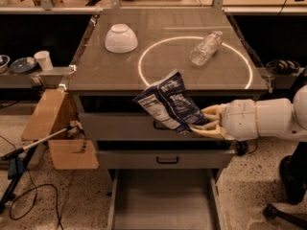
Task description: Pick blue chip bag from bottom drawer and place on counter
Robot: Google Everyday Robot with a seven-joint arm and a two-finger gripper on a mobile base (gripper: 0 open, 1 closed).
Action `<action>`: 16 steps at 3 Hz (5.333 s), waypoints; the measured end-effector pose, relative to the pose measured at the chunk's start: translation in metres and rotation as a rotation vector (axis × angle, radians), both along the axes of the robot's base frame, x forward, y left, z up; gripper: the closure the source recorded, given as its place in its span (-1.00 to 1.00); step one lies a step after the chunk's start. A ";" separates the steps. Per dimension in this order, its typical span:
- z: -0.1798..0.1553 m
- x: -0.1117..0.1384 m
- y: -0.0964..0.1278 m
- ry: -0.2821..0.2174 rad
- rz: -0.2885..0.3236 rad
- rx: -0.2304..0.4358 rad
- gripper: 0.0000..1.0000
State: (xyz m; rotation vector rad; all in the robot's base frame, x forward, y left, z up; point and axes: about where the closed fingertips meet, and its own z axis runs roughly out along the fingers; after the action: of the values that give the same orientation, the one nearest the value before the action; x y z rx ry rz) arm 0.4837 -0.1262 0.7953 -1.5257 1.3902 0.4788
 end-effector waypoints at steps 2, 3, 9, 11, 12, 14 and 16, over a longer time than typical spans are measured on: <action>0.021 0.027 0.011 -0.082 0.015 0.012 1.00; 0.037 0.043 0.011 -0.131 0.011 0.014 1.00; 0.055 0.157 0.039 -0.217 -0.004 -0.037 1.00; 0.044 0.178 0.034 -0.188 -0.040 -0.075 1.00; 0.044 0.178 0.034 -0.188 -0.040 -0.075 0.65; 0.044 0.178 0.034 -0.188 -0.040 -0.075 -0.28; 0.055 0.179 0.036 -0.190 -0.040 -0.076 -1.00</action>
Offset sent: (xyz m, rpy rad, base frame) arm 0.0439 0.0116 0.0343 0.0185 -0.1337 0.0125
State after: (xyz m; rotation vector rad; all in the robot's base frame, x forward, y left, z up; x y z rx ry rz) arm 0.6624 -0.0902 0.8503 -1.5584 1.3006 0.2522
